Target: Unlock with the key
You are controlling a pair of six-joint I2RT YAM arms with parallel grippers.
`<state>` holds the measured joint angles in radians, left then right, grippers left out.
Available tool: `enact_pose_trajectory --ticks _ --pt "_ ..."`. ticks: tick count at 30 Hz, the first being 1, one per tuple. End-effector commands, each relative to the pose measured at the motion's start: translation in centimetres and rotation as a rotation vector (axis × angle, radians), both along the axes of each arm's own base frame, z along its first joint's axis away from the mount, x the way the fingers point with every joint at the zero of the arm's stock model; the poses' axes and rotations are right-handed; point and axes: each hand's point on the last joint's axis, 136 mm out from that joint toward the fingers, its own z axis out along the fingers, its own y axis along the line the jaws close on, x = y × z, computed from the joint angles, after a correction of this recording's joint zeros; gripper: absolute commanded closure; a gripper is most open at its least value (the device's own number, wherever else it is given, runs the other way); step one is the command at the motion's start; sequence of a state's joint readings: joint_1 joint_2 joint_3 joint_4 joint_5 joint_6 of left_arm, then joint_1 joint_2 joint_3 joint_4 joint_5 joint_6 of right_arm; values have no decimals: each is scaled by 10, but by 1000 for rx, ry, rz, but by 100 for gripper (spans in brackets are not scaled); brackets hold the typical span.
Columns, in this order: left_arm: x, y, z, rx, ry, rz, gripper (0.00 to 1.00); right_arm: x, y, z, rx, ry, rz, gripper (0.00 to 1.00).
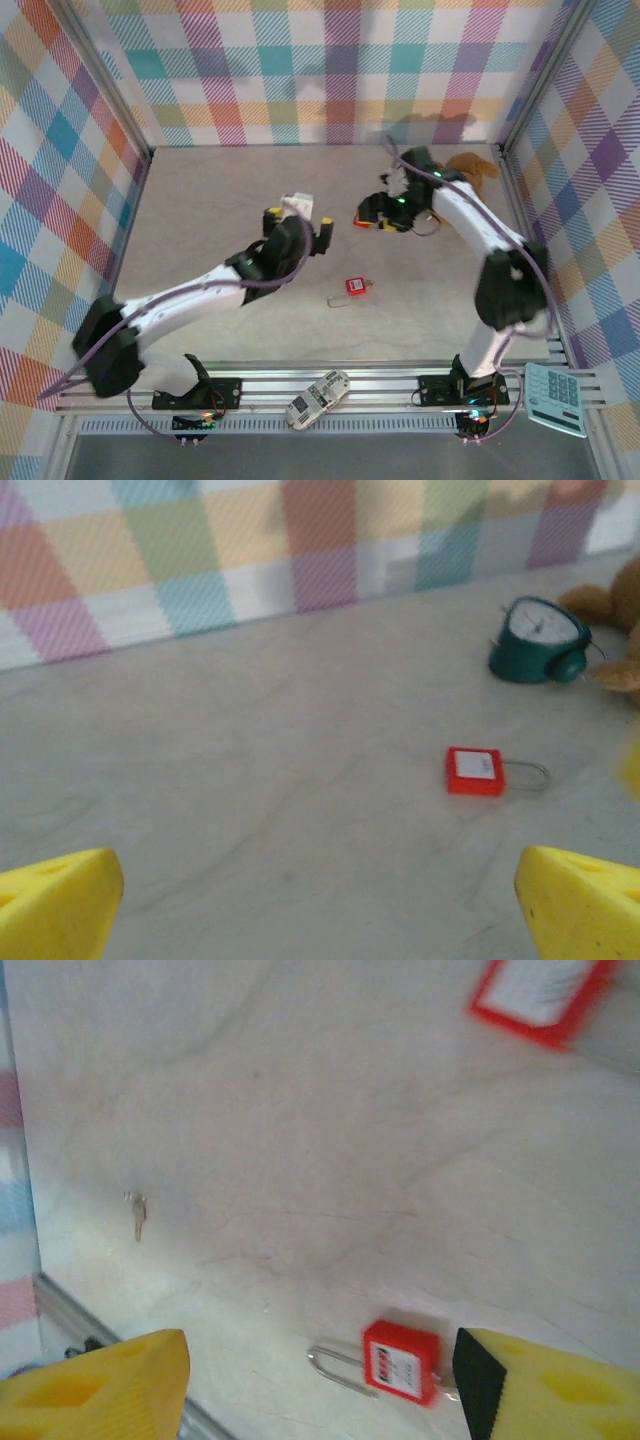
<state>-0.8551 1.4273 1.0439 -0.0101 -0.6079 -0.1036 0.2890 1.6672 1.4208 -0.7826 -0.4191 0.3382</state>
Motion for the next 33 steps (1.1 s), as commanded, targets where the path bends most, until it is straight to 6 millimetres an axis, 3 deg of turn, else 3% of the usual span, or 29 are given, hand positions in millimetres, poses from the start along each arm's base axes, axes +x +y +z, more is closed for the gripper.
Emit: enact_pose_trajectory --ticks 1,6,10,15,19,28,33 --pt "26 -49 -27 -2 160 -138 0 0 -31 1 -55 -111 -204 23" --pt "71 -95 -74 2 375 -222 1 -33 -69 -1 -137 -157 -294 14" --pt "95 -117 -109 48 484 -229 4 -49 -83 6 -139 -191 -318 13" --pt "111 -136 -144 32 598 -238 12 -56 -93 20 -117 -245 -351 11" --pt "122 -140 -170 28 663 -208 23 -58 -93 32 -99 -273 -344 11" --pt "133 -138 -200 68 673 -162 37 -64 -91 37 -71 -304 -333 11" --pt "134 -134 -205 91 677 -139 57 -64 -90 37 -58 -303 -327 13"
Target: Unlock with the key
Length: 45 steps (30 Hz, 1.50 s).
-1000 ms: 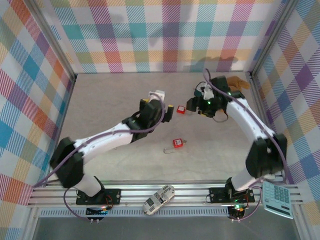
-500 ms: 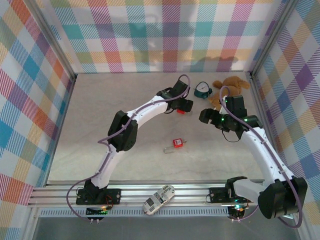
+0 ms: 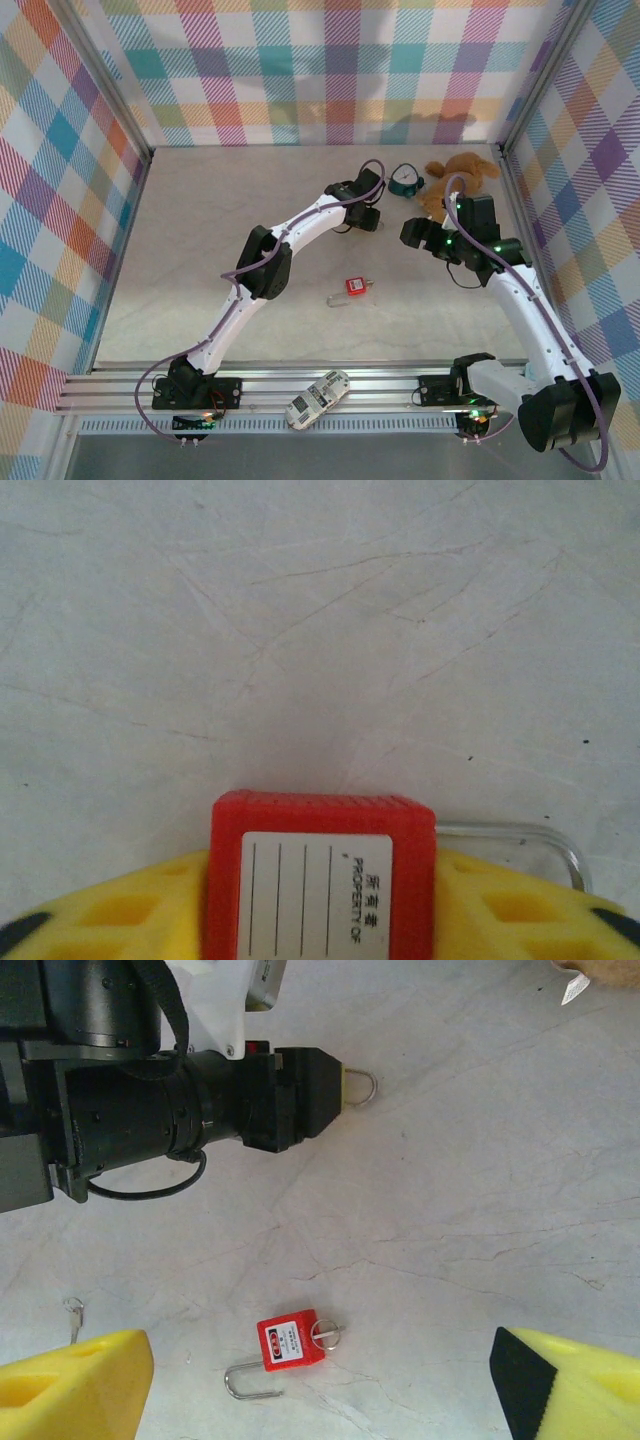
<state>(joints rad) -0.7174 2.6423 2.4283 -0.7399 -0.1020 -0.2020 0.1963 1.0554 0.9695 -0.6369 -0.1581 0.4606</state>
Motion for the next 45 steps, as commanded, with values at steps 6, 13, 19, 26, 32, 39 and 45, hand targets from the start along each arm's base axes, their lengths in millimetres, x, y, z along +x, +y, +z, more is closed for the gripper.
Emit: enact_pose_trajectory --ticks 6,13,19,26,32,39,45 --pt "2 23 7 79 -10 44 69 0 4 5 31 -28 18 13" --pt "-17 57 35 118 -76 77 70 -2 10 7 57 -27 43 14" --pt "-67 123 42 120 -99 175 70 -7 27 1 135 0 103 17" --pt "-135 200 20 125 -66 338 70 -13 66 -7 124 25 219 21" --pt "-160 209 6 41 -16 394 67 -27 121 -27 57 83 368 21" --pt "-164 207 6 -11 -17 402 51 -41 151 -44 7 130 447 20" --pt "-172 222 38 -2 -65 391 23 -45 156 -46 -9 135 457 20"
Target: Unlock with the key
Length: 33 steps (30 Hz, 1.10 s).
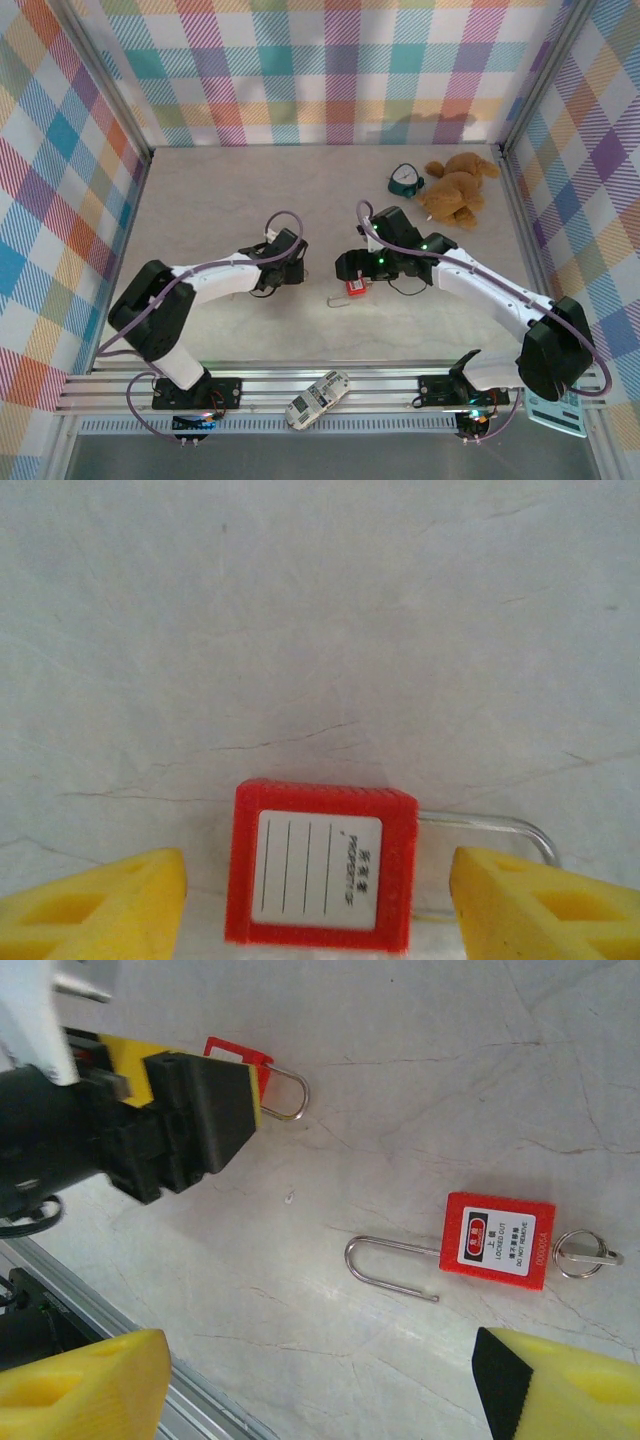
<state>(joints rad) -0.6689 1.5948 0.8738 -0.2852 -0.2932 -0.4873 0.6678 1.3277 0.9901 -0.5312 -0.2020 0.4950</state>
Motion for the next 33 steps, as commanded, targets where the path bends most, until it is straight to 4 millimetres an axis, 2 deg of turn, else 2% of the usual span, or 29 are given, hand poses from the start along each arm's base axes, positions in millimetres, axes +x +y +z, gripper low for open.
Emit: enact_pose_trajectory --ticks 1,4,8,10,12,15,19,23,27,33 --pt "-1 11 32 -13 -59 10 21 6 5 11 10 -31 -15 20" --pt "-6 32 50 -4 -105 59 20 6 10 9 -17 -37 12 21" --pt "-17 86 56 12 -130 222 22 1 36 -9 -105 -12 98 26" --pt "-23 112 49 -44 -121 316 20 -5 60 -20 -107 17 161 28" --pt "-26 129 40 -122 -101 381 20 -7 78 -27 -94 40 200 29" --pt "-27 142 22 -182 -54 438 21 -4 93 -35 -81 57 216 29" --pt "-28 141 -1 -193 16 451 25 -3 104 -40 -70 75 236 29" --pt "-23 129 -10 -267 18 433 27 -2 102 -44 -90 69 237 30" --pt "-18 104 -16 -407 24 375 29 2 99 -47 -117 59 231 29" --pt "-22 75 -22 -509 54 317 35 6 108 -48 -107 71 240 30"
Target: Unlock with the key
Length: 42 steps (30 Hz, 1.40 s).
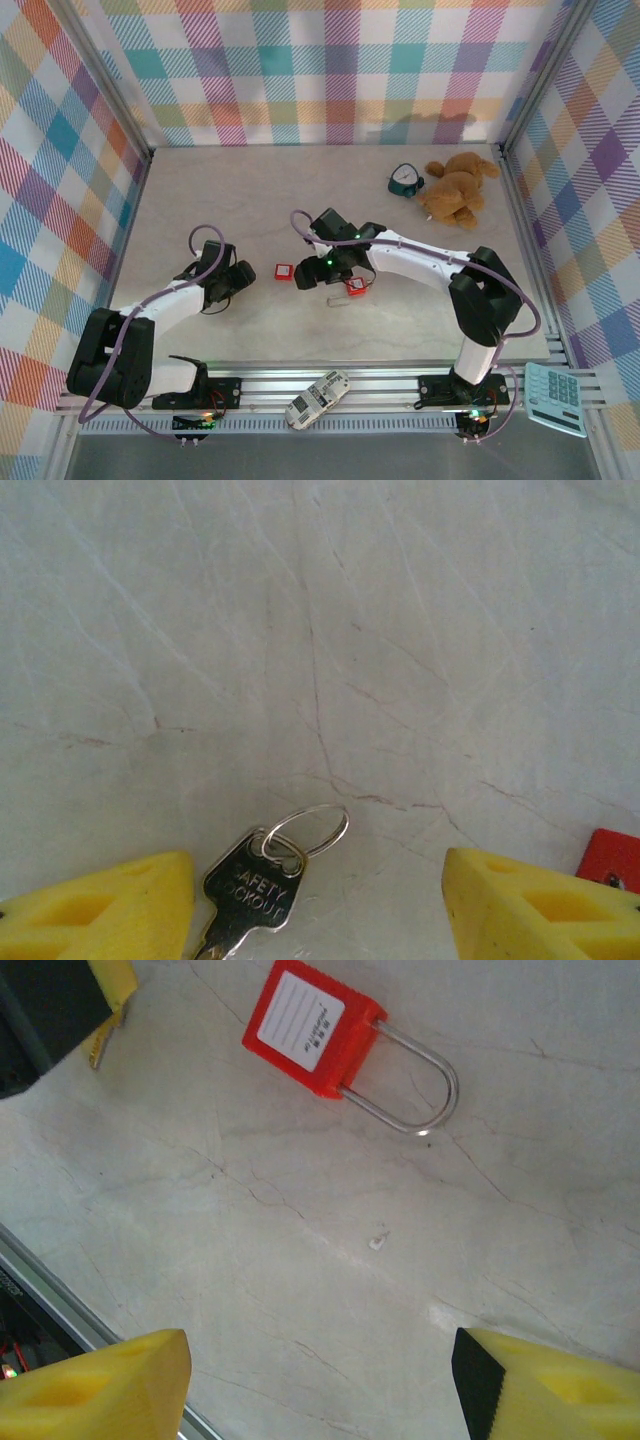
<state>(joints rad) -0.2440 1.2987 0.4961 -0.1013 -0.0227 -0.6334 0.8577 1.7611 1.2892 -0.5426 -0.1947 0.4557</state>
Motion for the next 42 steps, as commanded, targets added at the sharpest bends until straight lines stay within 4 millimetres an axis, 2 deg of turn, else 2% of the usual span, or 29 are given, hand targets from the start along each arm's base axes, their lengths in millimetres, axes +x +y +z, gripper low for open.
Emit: enact_pose_trajectory --ticks 1,7,10,13,15,16,18,21,23,25,27,29,32,37,42 --pt "1 -46 0 -189 -24 -99 36 7 10 0 4 -5 23 30" --pt "0 -77 5 -253 -75 -186 35 15 18 -1 5 -9 20 31" --pt "-1 -82 8 -270 -79 -200 35 16 19 0 4 -9 20 33" --pt "-5 -78 18 -250 -96 -208 35 17 20 0 -4 -19 29 36" --pt "-5 -62 35 -176 -121 -176 33 21 22 5 -5 -38 47 47" --pt "-6 -50 46 -131 -141 -141 29 23 25 8 0 -52 57 52" --pt "-6 -26 77 -56 -212 -60 24 30 32 13 5 -79 71 62" --pt "-17 9 114 35 -283 56 17 39 50 13 2 -86 95 70" --pt "-24 22 127 51 -314 92 15 37 67 11 10 -63 122 71" --pt "-30 29 131 53 -324 108 14 31 82 -2 0 -23 154 70" --pt "-37 33 130 58 -317 117 13 24 93 -15 -10 21 173 63" --pt "-41 35 127 55 -310 122 12 19 98 -27 -30 44 182 54" --pt "-42 33 125 31 -318 122 11 15 104 -39 -32 78 186 50" --pt "-41 28 122 5 -315 111 12 12 107 -60 -67 121 187 43" --pt "-45 28 118 2 -312 105 12 32 91 -75 -150 77 130 41"
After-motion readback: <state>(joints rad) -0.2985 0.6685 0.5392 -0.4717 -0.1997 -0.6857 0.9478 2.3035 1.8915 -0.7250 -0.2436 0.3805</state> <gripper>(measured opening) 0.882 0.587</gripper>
